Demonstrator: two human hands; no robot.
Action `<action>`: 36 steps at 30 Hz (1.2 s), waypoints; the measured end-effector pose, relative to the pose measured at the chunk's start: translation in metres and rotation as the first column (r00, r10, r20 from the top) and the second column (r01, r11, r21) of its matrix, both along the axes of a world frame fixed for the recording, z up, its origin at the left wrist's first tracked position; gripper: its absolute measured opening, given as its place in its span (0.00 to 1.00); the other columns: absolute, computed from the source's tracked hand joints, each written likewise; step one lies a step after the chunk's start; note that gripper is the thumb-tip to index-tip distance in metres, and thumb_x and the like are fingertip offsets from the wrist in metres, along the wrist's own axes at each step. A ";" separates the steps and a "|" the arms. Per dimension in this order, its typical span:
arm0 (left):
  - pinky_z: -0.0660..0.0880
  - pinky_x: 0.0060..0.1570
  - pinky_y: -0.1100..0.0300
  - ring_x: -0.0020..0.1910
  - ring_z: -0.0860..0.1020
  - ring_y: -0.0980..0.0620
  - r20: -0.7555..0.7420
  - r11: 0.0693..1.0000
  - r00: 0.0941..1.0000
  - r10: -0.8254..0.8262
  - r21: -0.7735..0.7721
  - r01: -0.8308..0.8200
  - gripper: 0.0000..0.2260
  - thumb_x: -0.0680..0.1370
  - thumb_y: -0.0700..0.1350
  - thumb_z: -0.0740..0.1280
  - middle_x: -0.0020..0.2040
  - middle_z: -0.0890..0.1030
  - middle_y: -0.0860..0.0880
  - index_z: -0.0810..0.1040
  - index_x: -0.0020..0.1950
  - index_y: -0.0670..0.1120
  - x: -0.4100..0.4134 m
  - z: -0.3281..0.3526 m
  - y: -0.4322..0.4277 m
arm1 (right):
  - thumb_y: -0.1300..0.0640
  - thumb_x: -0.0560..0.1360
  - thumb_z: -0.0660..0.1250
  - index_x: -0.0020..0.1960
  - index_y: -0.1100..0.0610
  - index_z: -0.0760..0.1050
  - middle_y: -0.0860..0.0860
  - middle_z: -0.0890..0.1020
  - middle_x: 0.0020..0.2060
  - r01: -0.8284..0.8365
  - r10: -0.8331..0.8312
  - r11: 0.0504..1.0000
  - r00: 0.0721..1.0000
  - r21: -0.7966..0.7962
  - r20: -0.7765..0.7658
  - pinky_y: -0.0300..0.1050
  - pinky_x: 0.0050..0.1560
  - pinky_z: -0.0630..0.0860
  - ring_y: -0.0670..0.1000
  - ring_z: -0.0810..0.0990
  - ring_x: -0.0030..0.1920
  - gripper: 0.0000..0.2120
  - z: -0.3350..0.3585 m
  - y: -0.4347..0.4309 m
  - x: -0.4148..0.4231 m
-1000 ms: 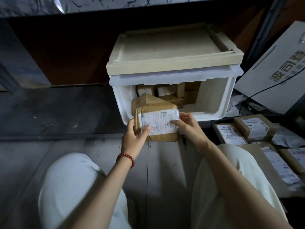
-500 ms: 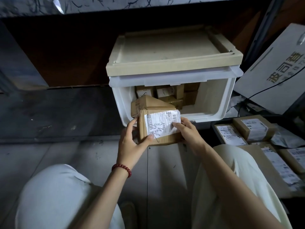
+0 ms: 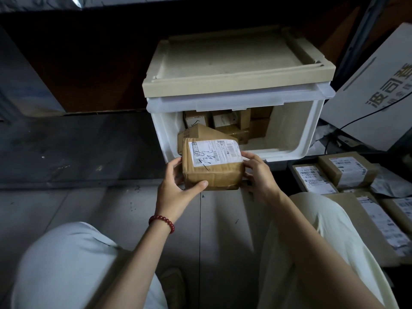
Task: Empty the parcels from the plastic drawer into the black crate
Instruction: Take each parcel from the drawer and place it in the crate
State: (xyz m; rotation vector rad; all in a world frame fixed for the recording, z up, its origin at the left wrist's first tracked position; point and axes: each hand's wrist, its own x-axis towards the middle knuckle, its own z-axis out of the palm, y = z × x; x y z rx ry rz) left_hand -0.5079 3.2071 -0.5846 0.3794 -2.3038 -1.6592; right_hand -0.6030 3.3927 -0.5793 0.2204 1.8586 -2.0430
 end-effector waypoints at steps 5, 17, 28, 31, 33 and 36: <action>0.76 0.51 0.63 0.59 0.76 0.57 0.009 0.994 1.000 0.024 0.108 -0.025 0.35 0.65 0.48 0.79 0.62 0.77 0.57 0.67 0.67 0.59 -0.006 -0.003 -0.004 | 0.52 0.79 0.55 0.63 0.45 0.75 0.47 0.79 0.58 -0.036 0.034 0.998 0.999 -0.050 -0.035 0.50 0.48 0.75 0.50 0.75 0.60 0.16 0.005 0.001 0.001; 0.75 0.45 0.59 0.49 0.77 0.59 0.146 0.953 0.964 0.224 0.173 -0.248 0.29 0.63 0.68 0.68 0.50 0.78 0.58 0.69 0.57 0.55 -0.008 0.004 -0.004 | 0.55 0.81 0.51 0.58 0.48 0.79 0.47 0.82 0.55 -0.141 0.150 0.988 0.959 0.054 -0.238 0.41 0.58 0.64 0.42 0.75 0.57 0.18 0.003 -0.001 0.005; 0.73 0.47 0.65 0.55 0.78 0.59 0.071 0.980 0.991 0.112 0.155 -0.122 0.28 0.66 0.66 0.70 0.56 0.80 0.57 0.73 0.63 0.61 -0.007 0.004 -0.005 | 0.50 0.83 0.51 0.72 0.52 0.68 0.53 0.74 0.66 -0.209 0.223 0.969 0.969 0.136 -0.104 0.50 0.64 0.65 0.55 0.72 0.65 0.21 -0.003 -0.007 0.005; 0.75 0.47 0.65 0.57 0.78 0.56 0.056 0.983 0.994 0.090 0.156 -0.097 0.27 0.68 0.63 0.72 0.58 0.79 0.55 0.72 0.65 0.60 -0.009 0.003 -0.005 | 0.46 0.78 0.55 0.67 0.51 0.74 0.51 0.76 0.63 -0.188 0.203 0.975 0.971 0.120 -0.130 0.44 0.58 0.65 0.51 0.73 0.62 0.21 -0.004 -0.006 0.005; 0.77 0.52 0.60 0.59 0.77 0.53 0.057 0.987 0.995 0.079 0.134 -0.086 0.29 0.68 0.63 0.72 0.59 0.78 0.53 0.71 0.66 0.60 -0.010 0.001 -0.006 | 0.45 0.75 0.58 0.57 0.49 0.78 0.46 0.79 0.56 -0.157 0.173 0.981 0.973 0.111 -0.151 0.39 0.53 0.65 0.48 0.74 0.60 0.17 -0.005 -0.006 0.005; 0.76 0.58 0.49 0.61 0.75 0.49 0.082 0.993 0.994 0.073 0.088 -0.080 0.34 0.64 0.68 0.71 0.63 0.75 0.49 0.69 0.68 0.61 -0.010 -0.001 -0.006 | 0.51 0.79 0.59 0.49 0.47 0.78 0.44 0.79 0.51 -0.137 0.148 0.987 0.978 0.082 -0.149 0.39 0.52 0.66 0.49 0.74 0.61 0.09 -0.009 -0.005 0.002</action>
